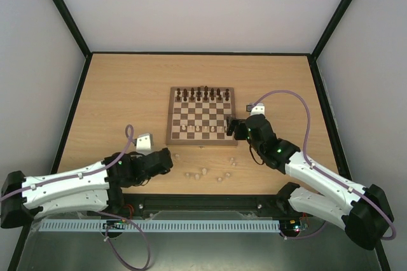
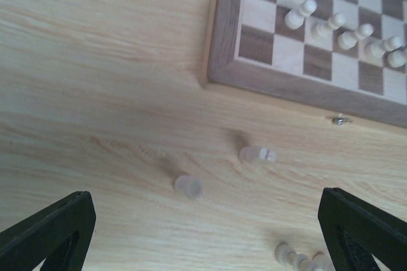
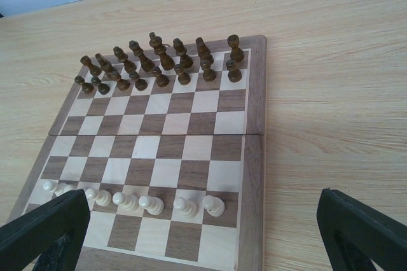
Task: Set up the chess pieces on the board
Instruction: Pick up the chess piece at the center of the board.
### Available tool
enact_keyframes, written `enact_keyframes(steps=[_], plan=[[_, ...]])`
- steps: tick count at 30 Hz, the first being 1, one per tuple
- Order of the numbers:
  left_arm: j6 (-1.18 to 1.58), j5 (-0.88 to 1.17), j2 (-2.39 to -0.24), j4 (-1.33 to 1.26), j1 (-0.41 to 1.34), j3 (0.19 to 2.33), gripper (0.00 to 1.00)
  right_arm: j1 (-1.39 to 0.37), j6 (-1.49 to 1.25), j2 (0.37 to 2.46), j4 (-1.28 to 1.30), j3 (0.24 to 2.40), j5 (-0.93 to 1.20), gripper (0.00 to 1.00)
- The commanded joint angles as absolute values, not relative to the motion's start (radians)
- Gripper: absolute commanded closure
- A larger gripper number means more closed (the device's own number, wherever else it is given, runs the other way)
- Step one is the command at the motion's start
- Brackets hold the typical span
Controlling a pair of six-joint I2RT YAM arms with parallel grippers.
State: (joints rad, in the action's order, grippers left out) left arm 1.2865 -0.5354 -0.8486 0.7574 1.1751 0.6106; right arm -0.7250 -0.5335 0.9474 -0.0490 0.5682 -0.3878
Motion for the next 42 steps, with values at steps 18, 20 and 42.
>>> enact_keyframes(steps=[18, 20, 42], plan=[[1.281, -0.523, -1.035, 0.635, 1.176, 0.534, 0.28, -0.722, -0.546, 0.992, -0.034, 0.606, -0.355, 0.01], [1.248, -0.517, -1.046, 0.607, 1.164, 0.539, 0.31, -0.721, -0.545, 0.992, -0.032, 0.607, -0.356, 0.01], [1.198, -0.451, -1.155, 0.541, 1.14, 0.506, 0.56, -0.722, -0.543, 1.008, -0.034, 0.61, -0.349, 0.01]])
